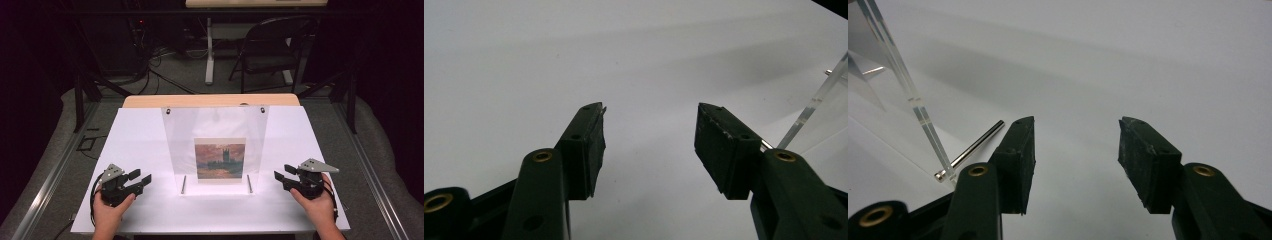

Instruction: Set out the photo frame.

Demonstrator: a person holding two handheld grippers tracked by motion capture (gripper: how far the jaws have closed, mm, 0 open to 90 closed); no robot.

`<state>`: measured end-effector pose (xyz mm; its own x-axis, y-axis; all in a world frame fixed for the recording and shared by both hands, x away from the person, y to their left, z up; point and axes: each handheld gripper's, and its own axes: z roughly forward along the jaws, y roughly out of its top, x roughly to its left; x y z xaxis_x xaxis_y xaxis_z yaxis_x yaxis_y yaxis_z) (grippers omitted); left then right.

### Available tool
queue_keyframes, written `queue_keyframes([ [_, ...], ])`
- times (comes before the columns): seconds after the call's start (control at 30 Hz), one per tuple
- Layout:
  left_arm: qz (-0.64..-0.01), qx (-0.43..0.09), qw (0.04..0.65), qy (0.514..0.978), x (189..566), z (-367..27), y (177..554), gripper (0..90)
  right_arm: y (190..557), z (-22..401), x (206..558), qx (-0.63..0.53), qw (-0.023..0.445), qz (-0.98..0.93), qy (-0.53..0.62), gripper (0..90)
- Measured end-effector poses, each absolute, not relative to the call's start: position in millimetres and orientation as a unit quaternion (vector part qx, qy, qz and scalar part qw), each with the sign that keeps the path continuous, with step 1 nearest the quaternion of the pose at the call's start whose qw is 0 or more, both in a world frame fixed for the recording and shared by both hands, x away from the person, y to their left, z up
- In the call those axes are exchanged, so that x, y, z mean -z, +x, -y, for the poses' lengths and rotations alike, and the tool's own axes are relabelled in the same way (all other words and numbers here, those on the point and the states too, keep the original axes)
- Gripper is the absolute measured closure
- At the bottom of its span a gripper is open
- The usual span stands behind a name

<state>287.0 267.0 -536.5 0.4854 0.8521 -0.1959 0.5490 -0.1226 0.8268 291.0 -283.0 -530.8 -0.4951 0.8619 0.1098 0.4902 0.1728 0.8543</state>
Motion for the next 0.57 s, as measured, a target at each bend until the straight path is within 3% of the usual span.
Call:
queue_keyframes([
  [0.33, -0.483, -0.166, 0.454, 0.729, 537.2, -266.8, 287.4, 43.4, 292.0, 284.1, 532.7, -0.453, 0.204, -0.735, 0.461, 47.0],
  [0.57, -0.489, -0.17, 0.455, 0.725, 538.3, -267.2, 289.0, 37.2, 293.5, 283.2, 534.7, -0.453, 0.215, -0.736, 0.455, 36.3],
])
